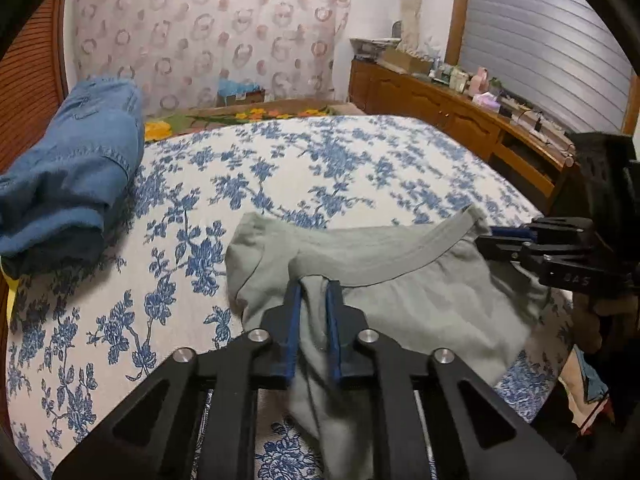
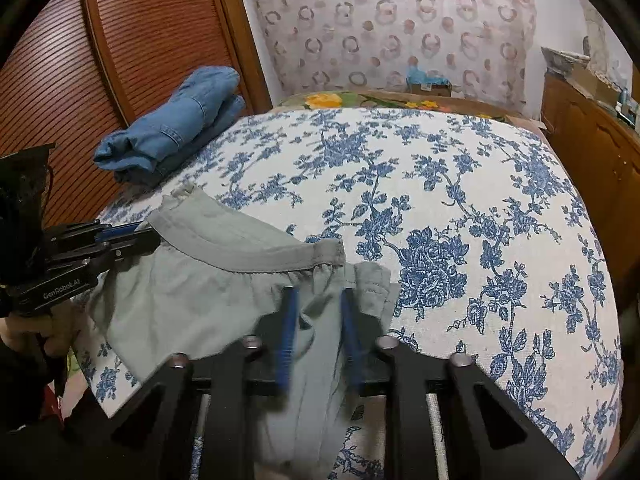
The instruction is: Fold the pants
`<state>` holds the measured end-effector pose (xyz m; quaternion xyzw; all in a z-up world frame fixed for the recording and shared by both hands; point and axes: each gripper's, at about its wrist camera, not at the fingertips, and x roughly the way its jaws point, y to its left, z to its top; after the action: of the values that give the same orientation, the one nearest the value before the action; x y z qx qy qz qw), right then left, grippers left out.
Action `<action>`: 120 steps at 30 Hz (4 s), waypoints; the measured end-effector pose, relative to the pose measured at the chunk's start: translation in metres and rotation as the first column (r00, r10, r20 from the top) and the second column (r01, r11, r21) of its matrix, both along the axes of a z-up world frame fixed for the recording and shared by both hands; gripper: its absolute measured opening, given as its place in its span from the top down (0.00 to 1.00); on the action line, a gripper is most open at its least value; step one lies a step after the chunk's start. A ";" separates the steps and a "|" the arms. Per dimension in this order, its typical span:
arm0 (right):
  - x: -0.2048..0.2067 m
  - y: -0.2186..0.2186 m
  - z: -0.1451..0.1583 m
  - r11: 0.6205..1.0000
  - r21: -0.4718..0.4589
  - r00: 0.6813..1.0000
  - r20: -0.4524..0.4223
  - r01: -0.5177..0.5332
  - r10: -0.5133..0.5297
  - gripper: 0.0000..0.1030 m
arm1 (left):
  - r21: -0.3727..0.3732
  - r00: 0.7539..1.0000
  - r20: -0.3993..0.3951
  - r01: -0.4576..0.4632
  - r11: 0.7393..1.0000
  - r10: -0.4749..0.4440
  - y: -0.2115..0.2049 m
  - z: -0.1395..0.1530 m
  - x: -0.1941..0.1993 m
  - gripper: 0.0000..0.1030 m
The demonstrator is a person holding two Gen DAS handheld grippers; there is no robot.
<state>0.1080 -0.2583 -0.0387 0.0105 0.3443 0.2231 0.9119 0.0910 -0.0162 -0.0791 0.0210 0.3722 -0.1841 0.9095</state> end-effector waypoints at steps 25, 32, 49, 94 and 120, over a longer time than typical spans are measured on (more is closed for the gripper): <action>0.002 0.006 -0.002 0.995 -0.072 0.998 0.022 0.067 -0.066 0.92 | 0.097 0.999 -0.011 -0.030 0.995 0.032 -0.011 -0.006 0.033 0.94; 0.002 0.004 -0.003 0.995 -0.066 0.998 0.006 0.068 -0.068 0.90 | 0.105 0.998 -0.043 -0.039 0.994 0.044 -0.010 -0.012 0.037 0.85; -0.001 0.010 -0.004 0.993 -0.102 0.998 0.020 0.065 -0.064 0.83 | 0.078 0.996 -0.071 -0.053 0.996 0.058 -0.005 -0.014 0.042 0.72; 0.006 0.014 -0.005 0.993 -0.107 0.998 -0.006 0.055 -0.056 0.57 | 0.047 0.992 -0.037 -0.117 0.992 0.119 0.019 -0.004 0.045 0.36; 0.006 0.013 -0.004 0.993 -0.106 0.998 -0.006 0.056 -0.057 0.57 | -0.068 0.992 -0.122 -0.043 0.997 0.034 0.014 -0.018 0.054 0.67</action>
<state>0.1136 -0.2457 -0.0431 -0.0272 0.3593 0.1783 0.9156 0.1447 -0.0026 -0.0976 -0.0297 0.4201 -0.1804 0.8889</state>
